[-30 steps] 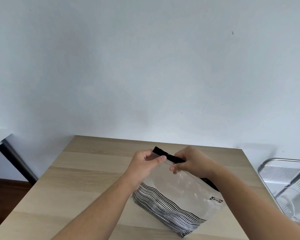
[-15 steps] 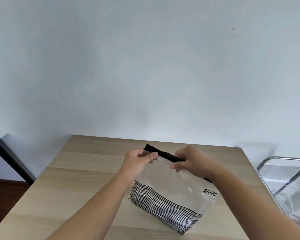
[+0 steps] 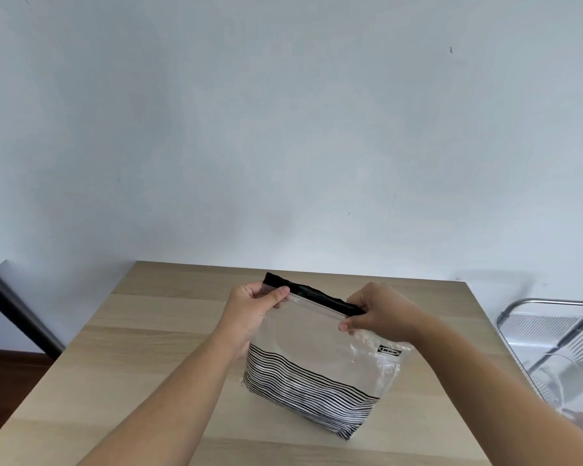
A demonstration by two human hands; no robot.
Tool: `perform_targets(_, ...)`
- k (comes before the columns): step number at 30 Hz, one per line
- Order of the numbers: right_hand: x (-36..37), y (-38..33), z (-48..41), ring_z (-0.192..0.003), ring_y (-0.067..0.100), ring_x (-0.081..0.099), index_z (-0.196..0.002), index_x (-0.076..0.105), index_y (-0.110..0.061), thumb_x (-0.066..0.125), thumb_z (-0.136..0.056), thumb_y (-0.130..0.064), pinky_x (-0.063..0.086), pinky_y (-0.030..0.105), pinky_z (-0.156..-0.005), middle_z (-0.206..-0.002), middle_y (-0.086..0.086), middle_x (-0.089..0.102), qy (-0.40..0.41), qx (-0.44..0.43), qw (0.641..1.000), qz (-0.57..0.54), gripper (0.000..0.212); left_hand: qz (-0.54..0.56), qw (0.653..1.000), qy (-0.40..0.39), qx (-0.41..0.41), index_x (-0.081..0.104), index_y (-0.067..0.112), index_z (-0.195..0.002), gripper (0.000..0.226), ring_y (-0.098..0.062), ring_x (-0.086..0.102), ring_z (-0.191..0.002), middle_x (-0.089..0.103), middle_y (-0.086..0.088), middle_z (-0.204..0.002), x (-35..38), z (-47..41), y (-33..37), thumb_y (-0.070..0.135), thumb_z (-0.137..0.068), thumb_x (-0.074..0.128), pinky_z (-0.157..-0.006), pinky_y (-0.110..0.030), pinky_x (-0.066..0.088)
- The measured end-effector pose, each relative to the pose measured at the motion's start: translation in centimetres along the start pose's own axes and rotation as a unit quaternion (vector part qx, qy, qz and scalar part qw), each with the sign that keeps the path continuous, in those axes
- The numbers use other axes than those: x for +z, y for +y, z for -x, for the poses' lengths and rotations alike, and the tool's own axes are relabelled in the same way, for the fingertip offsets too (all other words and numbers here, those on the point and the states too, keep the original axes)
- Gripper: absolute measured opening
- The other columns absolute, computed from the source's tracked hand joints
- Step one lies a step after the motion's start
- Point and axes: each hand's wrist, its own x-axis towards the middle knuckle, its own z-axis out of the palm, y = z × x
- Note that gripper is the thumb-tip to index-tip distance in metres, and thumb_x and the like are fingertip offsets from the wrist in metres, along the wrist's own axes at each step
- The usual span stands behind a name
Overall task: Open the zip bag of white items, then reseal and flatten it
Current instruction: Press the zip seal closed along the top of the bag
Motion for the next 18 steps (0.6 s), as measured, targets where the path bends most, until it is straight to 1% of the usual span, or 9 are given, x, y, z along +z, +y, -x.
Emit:
perform_targets(2,0.0,0.2,0.0,-0.043,0.006,0.030,-0.058,0.066,-0.018,0.079,-0.071,-0.035,0.024,0.020,-0.045,-0.041,-0.009,0.042,0.008,0.009,1.000,-0.006,0.024,-0.001,1.000,0.001,0.002,0.073,0.006,-0.076,0.007,-0.002,0.061,-0.057,0.072,0.003,-0.062,-0.1,-0.1,0.0,0.012,-0.074,0.074,-0.060,-0.010,0.049)
perform_targets(4,-0.1,0.6,0.0,-0.050,0.011,0.032,-0.062,0.062,-0.009,0.082,-0.067,-0.037,0.026,0.026,-0.051,-0.050,0.002,0.048,0.021,0.022,1.000,-0.008,0.035,-0.003,1.000,0.004,0.005,0.072,0.005,-0.076,0.007,-0.002,0.059,-0.056,0.071,0.004,-0.060,-0.2,-0.1,0.1,0.012,-0.075,0.073,-0.060,-0.010,0.049)
perform_targets(5,-0.3,0.8,0.1,-0.052,0.012,0.032,-0.061,0.058,-0.006,0.083,-0.066,-0.036,0.026,0.027,-0.052,-0.052,0.007,0.049,0.027,0.028,0.999,-0.008,0.039,-0.002,1.000,0.007,0.007,0.072,0.005,-0.076,0.006,-0.002,0.058,-0.055,0.070,0.005,-0.058,-0.3,-0.1,0.2,0.011,-0.075,0.073,-0.060,-0.009,0.048)
perform_targets(6,-0.4,1.0,0.2,-0.049,0.011,0.031,-0.057,0.056,-0.009,0.083,-0.066,-0.035,0.025,0.026,-0.051,-0.048,0.001,0.045,0.032,0.031,0.999,-0.008,0.039,-0.001,1.000,0.011,0.008,0.072,0.005,-0.076,0.006,-0.002,0.058,-0.055,0.070,0.006,-0.057,-0.4,-0.2,0.2,0.011,-0.075,0.073,-0.060,-0.010,0.048)
perform_targets(8,-0.8,1.1,0.5,-0.041,0.005,0.030,-0.047,0.056,-0.019,0.081,-0.070,-0.032,0.024,0.023,-0.045,-0.038,-0.009,0.042,0.028,0.032,0.999,-0.004,0.036,-0.002,1.000,0.017,0.005,0.071,0.006,-0.077,0.005,-0.002,0.058,-0.056,0.071,0.006,-0.058,-0.7,-0.2,0.2,0.010,-0.076,0.072,-0.064,-0.014,0.049)
perform_targets(10,-0.9,1.1,0.7,-0.039,0.004,0.033,-0.048,0.059,-0.023,0.078,-0.073,-0.030,0.026,0.020,-0.044,-0.037,-0.012,0.047,0.024,0.028,0.999,0.007,0.032,-0.006,1.000,0.016,0.000,0.071,0.005,-0.077,0.005,-0.001,0.059,-0.054,0.071,0.006,-0.058,-0.8,-0.2,0.1,0.010,-0.076,0.073,-0.069,-0.020,0.047)
perform_targets(13,-0.7,1.0,0.7,-0.039,0.005,0.033,-0.052,0.060,-0.021,0.077,-0.075,-0.029,0.026,0.021,-0.044,-0.036,-0.013,0.046,0.030,0.026,0.999,0.012,0.029,-0.012,1.000,0.020,-0.001,0.072,0.005,-0.077,0.007,-0.001,0.059,-0.054,0.070,0.006,-0.058,-0.8,-0.3,0.0,0.012,-0.075,0.073,-0.070,-0.021,0.046)
perform_targets(15,-0.7,1.0,0.9,-0.043,0.004,0.035,-0.054,0.061,-0.022,0.079,-0.072,-0.032,0.028,0.023,-0.047,-0.041,-0.012,0.047,0.034,0.028,0.999,0.005,0.027,-0.019,1.000,0.020,-0.001,0.073,0.007,-0.075,0.007,-0.002,0.058,-0.054,0.069,0.006,-0.057,-0.9,-0.3,0.1,0.014,-0.075,0.074,-0.072,-0.024,0.045)
perform_targets(18,-1.0,1.4,1.4,-0.056,0.007,0.053,-0.060,0.066,-0.024,0.083,-0.066,-0.035,0.040,0.026,-0.057,-0.061,-0.005,0.066,0.028,0.037,0.999,-0.005,0.021,-0.020,0.999,0.028,0.003,0.073,0.010,-0.072,0.007,-0.003,0.057,-0.056,0.067,0.007,-0.055,-1.4,-0.5,0.2,0.016,-0.075,0.074,-0.070,-0.024,0.043)
